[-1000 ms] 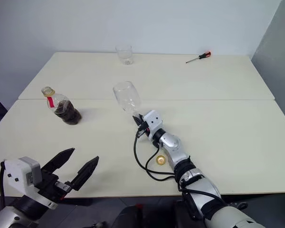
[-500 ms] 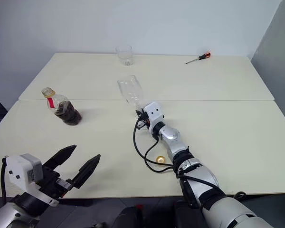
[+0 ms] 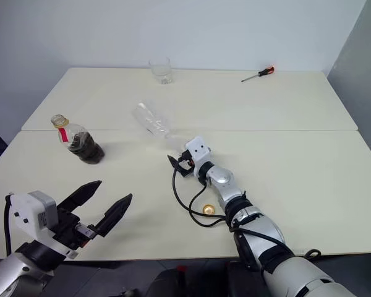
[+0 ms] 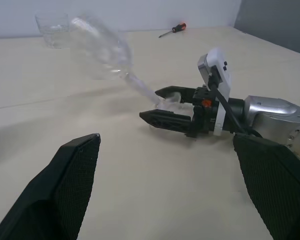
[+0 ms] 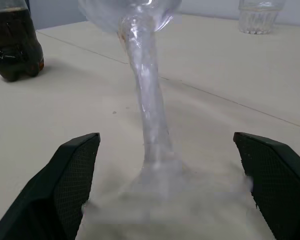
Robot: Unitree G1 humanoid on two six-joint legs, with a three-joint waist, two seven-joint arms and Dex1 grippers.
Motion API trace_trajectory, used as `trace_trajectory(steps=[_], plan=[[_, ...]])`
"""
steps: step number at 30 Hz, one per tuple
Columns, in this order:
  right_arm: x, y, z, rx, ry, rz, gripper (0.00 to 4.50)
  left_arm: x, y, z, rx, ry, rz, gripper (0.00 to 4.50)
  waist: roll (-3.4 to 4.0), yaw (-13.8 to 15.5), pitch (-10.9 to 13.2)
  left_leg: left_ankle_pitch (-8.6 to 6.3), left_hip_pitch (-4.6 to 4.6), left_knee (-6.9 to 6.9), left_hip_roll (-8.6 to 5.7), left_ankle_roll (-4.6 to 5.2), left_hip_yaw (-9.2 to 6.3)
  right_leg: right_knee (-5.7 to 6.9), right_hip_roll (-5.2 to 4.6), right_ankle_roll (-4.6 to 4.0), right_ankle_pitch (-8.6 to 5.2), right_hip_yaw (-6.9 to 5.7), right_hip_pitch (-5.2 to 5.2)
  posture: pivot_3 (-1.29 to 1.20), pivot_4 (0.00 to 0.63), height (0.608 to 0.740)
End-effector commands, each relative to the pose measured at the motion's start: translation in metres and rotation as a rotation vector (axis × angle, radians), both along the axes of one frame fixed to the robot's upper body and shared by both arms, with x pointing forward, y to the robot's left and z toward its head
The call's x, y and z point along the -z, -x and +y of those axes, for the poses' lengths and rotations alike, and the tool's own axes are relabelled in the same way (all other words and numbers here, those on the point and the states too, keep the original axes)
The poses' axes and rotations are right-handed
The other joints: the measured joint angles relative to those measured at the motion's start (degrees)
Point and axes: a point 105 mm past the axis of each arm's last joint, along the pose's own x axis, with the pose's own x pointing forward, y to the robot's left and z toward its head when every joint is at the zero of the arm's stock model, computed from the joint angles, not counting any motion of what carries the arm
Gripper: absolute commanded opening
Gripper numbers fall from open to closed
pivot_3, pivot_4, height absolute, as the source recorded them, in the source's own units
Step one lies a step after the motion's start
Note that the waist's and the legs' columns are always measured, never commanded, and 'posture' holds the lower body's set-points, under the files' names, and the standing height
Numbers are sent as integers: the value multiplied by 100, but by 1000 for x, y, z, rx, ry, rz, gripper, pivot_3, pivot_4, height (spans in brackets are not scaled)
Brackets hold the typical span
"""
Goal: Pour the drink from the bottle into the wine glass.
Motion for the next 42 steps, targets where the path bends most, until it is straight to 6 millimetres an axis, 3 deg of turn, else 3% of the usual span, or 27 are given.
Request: trace_trajectory(steps=[1, 13, 22, 27, 31, 36, 42], plan=[[-9, 7, 24, -56, 1, 0, 4475, -5, 0, -2, 8, -2, -19, 4500, 0, -1, 0, 0, 0, 0, 0, 0, 0, 0, -1, 0, 0, 1, 0, 0, 150, 740], [-15, 1, 21, -36, 31, -9, 4475, -3, -5, 0, 0, -7, -20, 4500, 0, -4, 0, 0, 4, 2, -2, 0, 0, 2, -1, 0, 0, -1, 2, 0, 150, 740], [-20, -12, -14, -3, 153, -98, 4475, -1, -4, -1, 0, -3, -14, 4500, 0, 14, 0, 1, 0, 1, -2, -1, -2, 0, -3, 1, 0, -2, 1, 0, 150, 740], [-53, -18, -34, -29, 199, -154, 4475, 0, -6, 0, 3, -3, -12, 4500, 0, 11, 0, 0, -2, 1, -2, 0, -1, -2, -7, 2, 1, 0, 1, 0, 150, 740], [-76, -9, -39, -89, 230, -158, 4475, 1, -8, -1, 7, 0, -13, 4500, 0, 17, 0, 0, -1, -1, -2, 0, -4, -1, -3, 2, 0, -5, 0, 0, 150, 740], [-97, 7, -36, -185, 266, -90, 4475, 4, -9, -2, 11, 4, -7, 4500, 1, 8, 1, 0, -1, -3, 0, 0, -4, -2, -1, 1, 0, -4, -1, 0, 150, 740], [-107, 13, -16, -296, 424, 6, 4475, 8, -8, -2, 13, 8, 2, 4500, 1, -4, 2, 0, -1, -1, -3, 0, -2, -2, -3, 2, 1, -1, -3, 0, 150, 740]])
